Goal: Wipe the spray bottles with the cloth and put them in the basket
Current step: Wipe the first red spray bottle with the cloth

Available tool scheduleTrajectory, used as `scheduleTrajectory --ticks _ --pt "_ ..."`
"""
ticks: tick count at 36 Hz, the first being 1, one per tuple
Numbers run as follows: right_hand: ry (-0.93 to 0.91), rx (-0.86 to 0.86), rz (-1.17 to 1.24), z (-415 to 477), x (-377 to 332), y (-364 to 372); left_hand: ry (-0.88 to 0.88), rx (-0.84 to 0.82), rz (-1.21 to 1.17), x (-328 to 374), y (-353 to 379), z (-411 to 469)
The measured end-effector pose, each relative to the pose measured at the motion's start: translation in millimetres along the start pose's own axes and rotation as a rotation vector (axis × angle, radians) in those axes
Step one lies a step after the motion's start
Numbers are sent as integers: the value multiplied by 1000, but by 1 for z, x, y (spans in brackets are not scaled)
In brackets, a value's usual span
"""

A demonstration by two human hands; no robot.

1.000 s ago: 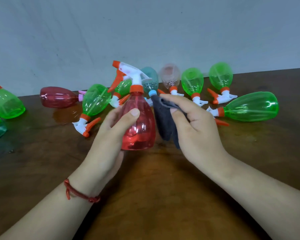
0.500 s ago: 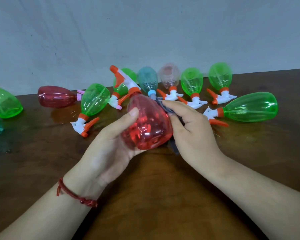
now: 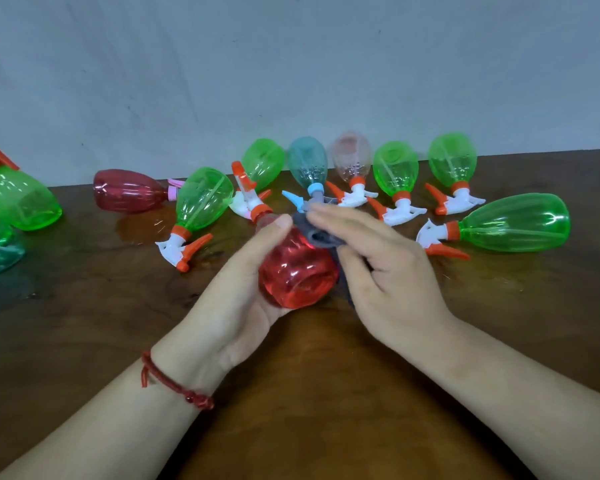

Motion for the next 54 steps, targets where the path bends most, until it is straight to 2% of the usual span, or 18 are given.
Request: scheduleTrajectory --ticks 2,4,9,14,18,23,26,29,33,35,39,41,45,48,54 --pt "14 -32 8 -1 3 7 -4 -30 1 4 -3 0" --pt "105 -12 23 1 15 3 8 -78 40 8 -2 -2" --pt "309 -22 130 -1 40 3 162 -103 199 15 3 -4" --pt "333 -113 219 -5 31 18 298 -40 167 22 1 -7" --pt "345 -142 219 -4 34 20 429 -11 266 30 3 -11" --pt "361 -128 295 -4 36 19 455 -73 431 28 9 -11" --pt "459 -118 438 -3 45 22 474 -126 517 28 12 -14" --pt "673 7 602 -5 73 18 550 -124 661 32 15 -21" --pt "842 378 737 -7 108 -19 594 -92 771 37 17 -26" --pt "785 512 731 -4 108 -42 595 -88 816 37 18 -28" --pt "434 603 464 14 72 -82 592 -106 890 34 19 -28" --pt "283 533 314 24 50 -81 626 -126 957 30 23 -30" --pt "166 275 42 29 31 -49 668 -125 1025 22 28 -32" --pt "30 159 -163 28 20 -37 665 -115 1041 20 28 -31" --pt "-191 -27 -259 29 -3 -10 668 -112 1003 19 25 -29"
Point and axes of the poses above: each hand's wrist, its own z-axis towards the middle knuckle, its own y-axis out of the palm, x = y × z, the point moved 10 cm from there along z, towards the middle knuckle, and after that the axes turned 12 degrees about -z, right-handed, at the moved point
